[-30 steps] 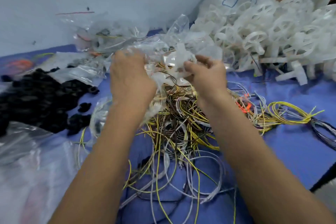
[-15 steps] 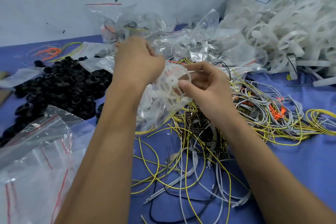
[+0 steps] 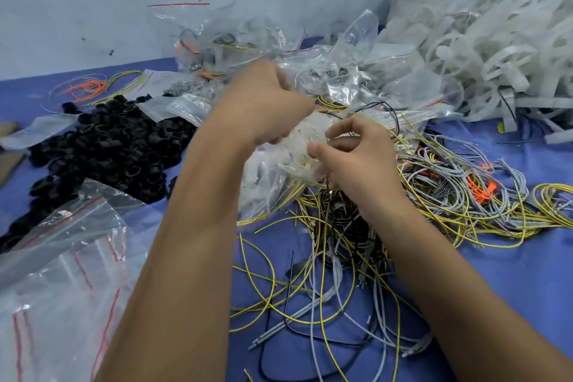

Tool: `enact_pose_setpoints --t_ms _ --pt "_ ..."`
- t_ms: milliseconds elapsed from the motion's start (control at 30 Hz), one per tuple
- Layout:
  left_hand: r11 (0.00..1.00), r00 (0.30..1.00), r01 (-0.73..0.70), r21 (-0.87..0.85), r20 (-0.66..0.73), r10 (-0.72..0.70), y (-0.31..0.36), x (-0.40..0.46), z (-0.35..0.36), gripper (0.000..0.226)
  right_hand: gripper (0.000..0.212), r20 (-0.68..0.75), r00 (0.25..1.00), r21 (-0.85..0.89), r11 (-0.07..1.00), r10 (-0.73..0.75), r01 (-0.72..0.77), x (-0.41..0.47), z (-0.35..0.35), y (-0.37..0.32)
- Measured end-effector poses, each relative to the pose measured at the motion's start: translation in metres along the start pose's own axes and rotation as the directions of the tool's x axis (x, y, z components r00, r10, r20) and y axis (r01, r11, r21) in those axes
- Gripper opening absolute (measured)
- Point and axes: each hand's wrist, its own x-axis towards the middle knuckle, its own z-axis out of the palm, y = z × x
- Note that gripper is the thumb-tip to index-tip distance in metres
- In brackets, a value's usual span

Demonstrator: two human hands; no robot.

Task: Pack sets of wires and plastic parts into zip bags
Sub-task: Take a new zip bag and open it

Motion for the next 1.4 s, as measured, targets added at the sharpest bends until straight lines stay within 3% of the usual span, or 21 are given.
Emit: enact_pose_setpoints --t_ms 67,133,233,300,333,400,433,567,633,700,800,867,900,967,1033,1067,1133,1200,1300,1400 --pt "0.997 0.996 -0.005 0.078 -0.087 0.012 -0.004 0.002 -0.009 0.003 0.024 -0.074 0.997 -0.026 0.999 -0.027 0.025 0.002 -0.002 0.001" --pt "0.992 0.990 0.005 0.127 -0.143 0.013 -0.007 0.001 -0.015 0.011 0.022 -0.170 0.968 -0.224 0.964 -0.183 0.143 0.002 -0.001 0.001" --pt "1.000 0.995 0.003 0.025 -0.103 0.000 -0.003 -0.002 -0.011 0.009 0.022 -0.165 0.908 -0.379 0.875 -0.385 0.302 -0.004 0.002 0.001" --pt "0.987 0.997 -0.020 -0.158 -0.071 0.009 0.004 -0.005 -0.005 0.005 0.022 -0.116 0.905 -0.271 0.889 -0.410 0.368 -0.006 0.005 0.001" --pt "0.966 0.997 -0.039 -0.257 -0.070 0.021 0.008 -0.006 -0.002 0.005 0.019 -0.047 0.921 -0.135 0.916 -0.387 0.378 -0.006 0.005 -0.001" --pt "0.929 0.995 -0.066 -0.365 -0.099 0.032 0.012 -0.007 0.004 0.008 0.010 0.179 0.919 0.124 0.935 -0.352 0.333 -0.005 0.006 -0.004" --pt "0.919 0.992 -0.071 -0.388 -0.124 0.024 0.013 -0.007 0.007 0.009 0.009 0.286 0.893 0.122 0.937 -0.348 0.326 -0.006 0.006 -0.005" --pt "0.877 0.972 -0.096 -0.472 -0.235 -0.019 0.008 -0.004 0.009 0.015 0.067 0.497 0.838 -0.266 0.880 -0.225 0.394 -0.008 0.002 -0.002" --pt "0.844 0.961 -0.112 -0.524 -0.274 -0.043 0.004 0.000 0.006 0.017 0.080 0.496 0.843 -0.223 0.909 -0.206 0.353 -0.011 0.001 -0.006" --pt "0.791 0.958 -0.120 -0.601 -0.279 -0.067 0.002 0.002 0.002 0.020 0.066 0.416 0.854 -0.128 0.910 -0.312 0.395 -0.012 0.002 -0.007" --pt "0.674 0.967 -0.115 -0.730 -0.236 -0.092 0.001 0.003 -0.004 0.025 0.022 0.200 0.861 -0.266 0.820 -0.467 0.506 -0.009 0.006 -0.004" --pt "0.612 0.973 -0.114 -0.783 -0.214 -0.092 0.000 0.003 -0.007 0.025 0.004 0.072 0.904 -0.228 0.876 -0.420 0.425 -0.007 0.006 -0.004" --pt "0.583 0.974 -0.118 -0.804 -0.208 -0.090 0.000 0.004 -0.008 0.026 0.014 0.059 0.937 -0.103 0.932 -0.344 0.349 -0.006 0.005 -0.004" --pt "0.516 0.978 -0.131 -0.847 -0.194 -0.071 -0.002 0.004 -0.011 0.026 0.026 0.175 0.975 0.293 0.953 -0.136 0.081 -0.004 0.003 -0.008" --pt "0.458 0.982 -0.135 -0.879 -0.179 -0.055 -0.007 0.005 -0.014 0.022 0.028 0.298 0.954 0.499 0.857 -0.030 -0.128 -0.001 0.000 -0.009" --pt "0.474 0.979 -0.138 -0.869 -0.193 -0.068 -0.012 0.006 -0.014 0.020 0.024 0.326 0.945 0.551 0.814 -0.007 -0.184 0.001 -0.002 -0.008" --pt "0.669 0.960 -0.144 -0.729 -0.266 -0.084 -0.026 0.010 -0.015 0.019 0.013 0.379 0.925 0.648 0.716 -0.009 -0.259 0.003 -0.007 -0.010" --pt "0.825 0.976 -0.121 -0.553 -0.217 -0.002 -0.043 0.011 -0.014 0.021 0.010 0.434 0.897 0.734 0.611 -0.085 -0.297 0.003 -0.010 -0.013" --pt "0.817 0.989 -0.005 -0.576 0.115 0.088 -0.062 0.007 -0.009 0.047 0.012 0.471 0.866 0.780 0.538 -0.168 -0.320 0.002 -0.010 -0.015" --pt "0.824 0.956 0.057 -0.564 0.269 0.119 -0.071 0.005 -0.007 0.050 0.010 0.431 0.890 0.812 0.494 -0.148 -0.312 0.003 -0.011 -0.015"
